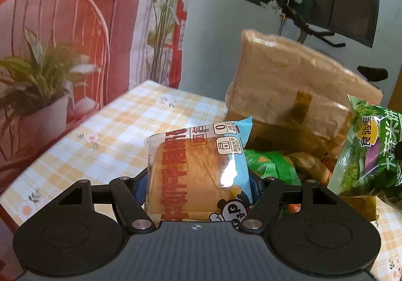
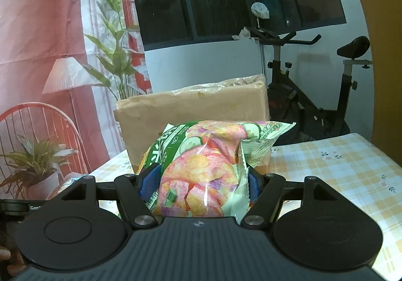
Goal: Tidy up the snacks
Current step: 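Grasp the bread roll packet with the left gripper while right holds chip bag, then carry both packets over the box and release them inside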
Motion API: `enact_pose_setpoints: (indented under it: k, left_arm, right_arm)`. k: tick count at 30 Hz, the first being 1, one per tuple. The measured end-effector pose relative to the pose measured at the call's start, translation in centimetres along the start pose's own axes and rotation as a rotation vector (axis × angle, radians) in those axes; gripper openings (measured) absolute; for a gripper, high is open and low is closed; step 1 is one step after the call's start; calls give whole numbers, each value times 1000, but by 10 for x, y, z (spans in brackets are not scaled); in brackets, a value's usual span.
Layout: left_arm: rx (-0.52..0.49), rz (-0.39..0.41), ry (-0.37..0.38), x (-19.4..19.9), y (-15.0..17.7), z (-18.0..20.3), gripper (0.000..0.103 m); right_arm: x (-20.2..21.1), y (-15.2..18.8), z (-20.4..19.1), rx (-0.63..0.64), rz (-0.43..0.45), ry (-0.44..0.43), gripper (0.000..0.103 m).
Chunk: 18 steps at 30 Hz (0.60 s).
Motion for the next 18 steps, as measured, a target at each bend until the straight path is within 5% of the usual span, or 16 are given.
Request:
enact_pose_setpoints:
  k: [18]
  left_arm:
    - [-126,214,52,53,-113,34,74]
  right_arm:
    - [8,-95,-14,135,156,-16,70]
Point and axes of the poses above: each gripper's, at about its wrist camera, not at the fingertips, and x roughly against the way its jaws point, z to its right, y to its underside, the point moved 9 cm from there along -x, roughly the way its jaws point, and after that the axes turned 9 degrees about -y, right-handed, at the moved point
